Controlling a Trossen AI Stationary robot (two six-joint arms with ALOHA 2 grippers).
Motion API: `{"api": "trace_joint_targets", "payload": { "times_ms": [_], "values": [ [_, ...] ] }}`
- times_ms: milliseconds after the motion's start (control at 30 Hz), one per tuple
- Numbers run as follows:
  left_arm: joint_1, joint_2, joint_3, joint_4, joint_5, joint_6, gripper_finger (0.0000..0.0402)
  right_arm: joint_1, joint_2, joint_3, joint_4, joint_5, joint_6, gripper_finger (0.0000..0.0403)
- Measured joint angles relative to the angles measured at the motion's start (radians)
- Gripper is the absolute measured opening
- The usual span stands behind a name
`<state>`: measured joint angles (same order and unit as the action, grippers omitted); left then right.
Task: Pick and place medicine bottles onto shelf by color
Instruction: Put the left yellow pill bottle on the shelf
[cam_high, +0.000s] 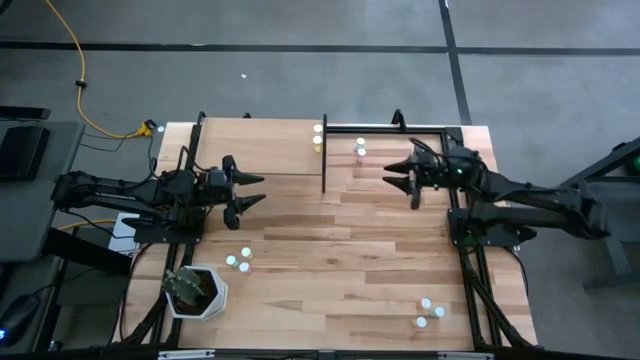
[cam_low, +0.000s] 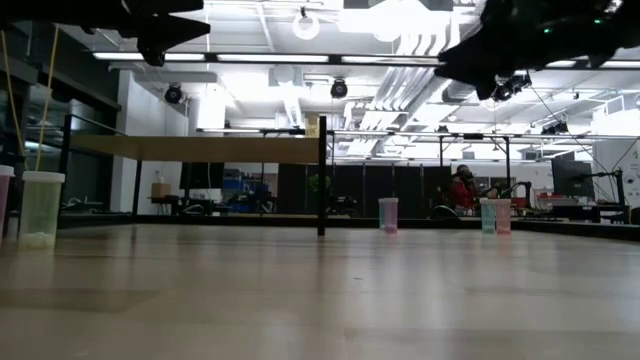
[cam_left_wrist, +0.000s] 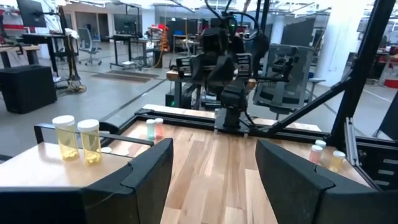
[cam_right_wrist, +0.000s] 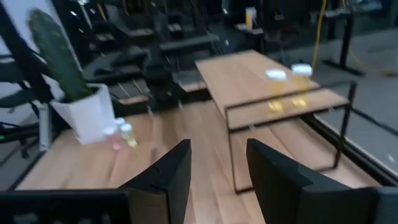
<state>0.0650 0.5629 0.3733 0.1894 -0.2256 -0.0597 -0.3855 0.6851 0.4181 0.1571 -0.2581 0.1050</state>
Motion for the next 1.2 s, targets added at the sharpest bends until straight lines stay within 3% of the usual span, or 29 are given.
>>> {"api": "trace_joint_targets", "payload": {
  "times_ms": [400, 733, 1000, 1200],
  "values": [
    [0.000, 0.000, 0.000, 0.000, -0.041, -0.041, 0.0220, 0.026, -0.025, 0.006, 0.005, 0.022, 0.000, 0.0147],
    [0.000, 0.000, 0.000, 0.000, -0.040, 0.024, 0.0220, 0.026, -0.025, 0.006, 0.005, 0.023, 0.000, 0.0147],
    [-0.002, 0.001, 0.000, -0.001, -0.017, -0.025, 0.0220, 0.026, -0.024, 0.007, 0.005, 0.023, 0.008, 0.0147],
    [-0.056, 0.130, 0.121, -0.232, -0.061, -0.083, 0.0220, 0.026, -0.024, 0.007, 0.005, 0.023, 0.010, 0.0147]
  ]
}}
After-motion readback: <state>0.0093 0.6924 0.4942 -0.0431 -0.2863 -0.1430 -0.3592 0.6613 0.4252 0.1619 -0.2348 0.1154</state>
